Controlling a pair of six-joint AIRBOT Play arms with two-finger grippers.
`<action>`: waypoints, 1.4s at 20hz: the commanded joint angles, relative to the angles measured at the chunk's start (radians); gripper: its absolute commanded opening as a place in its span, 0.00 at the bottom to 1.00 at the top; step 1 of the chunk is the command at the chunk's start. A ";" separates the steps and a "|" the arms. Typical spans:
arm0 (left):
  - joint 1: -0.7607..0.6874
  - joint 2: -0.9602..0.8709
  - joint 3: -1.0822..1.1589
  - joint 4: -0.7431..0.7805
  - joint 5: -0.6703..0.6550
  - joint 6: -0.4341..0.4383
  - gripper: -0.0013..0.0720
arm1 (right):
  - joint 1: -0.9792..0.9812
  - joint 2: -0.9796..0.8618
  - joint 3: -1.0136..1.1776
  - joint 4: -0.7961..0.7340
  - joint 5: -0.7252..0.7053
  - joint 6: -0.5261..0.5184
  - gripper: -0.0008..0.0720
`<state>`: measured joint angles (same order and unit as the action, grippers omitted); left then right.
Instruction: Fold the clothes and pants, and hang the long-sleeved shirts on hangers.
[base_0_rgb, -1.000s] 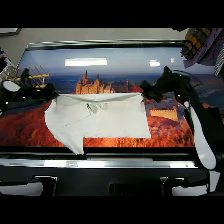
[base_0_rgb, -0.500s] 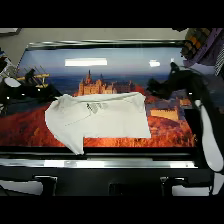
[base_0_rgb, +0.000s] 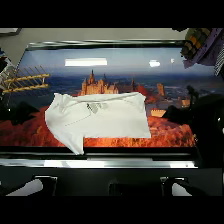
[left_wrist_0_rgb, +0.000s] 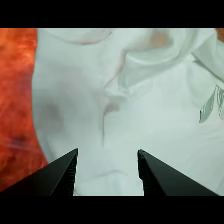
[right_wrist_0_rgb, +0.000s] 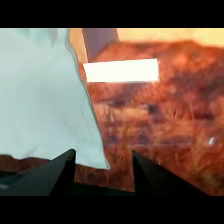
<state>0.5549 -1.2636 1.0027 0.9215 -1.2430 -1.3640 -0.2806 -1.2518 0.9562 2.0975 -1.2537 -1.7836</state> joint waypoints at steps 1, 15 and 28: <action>0.042 0.058 -0.157 -0.013 -0.006 0.030 0.61 | -0.014 0.027 -0.200 0.109 0.036 -0.100 0.59; 0.042 0.058 -0.195 -0.013 -0.007 0.033 0.61 | 0.124 -0.048 -0.370 0.272 0.237 -0.188 0.59; 0.044 -0.078 -0.195 -0.019 0.170 0.161 0.74 | 0.150 0.039 -0.370 0.274 0.242 -0.138 0.06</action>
<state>0.5980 -1.2831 0.8085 0.9077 -1.1156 -1.2343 -0.1322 -1.2499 0.5850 2.3642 -0.9844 -1.9369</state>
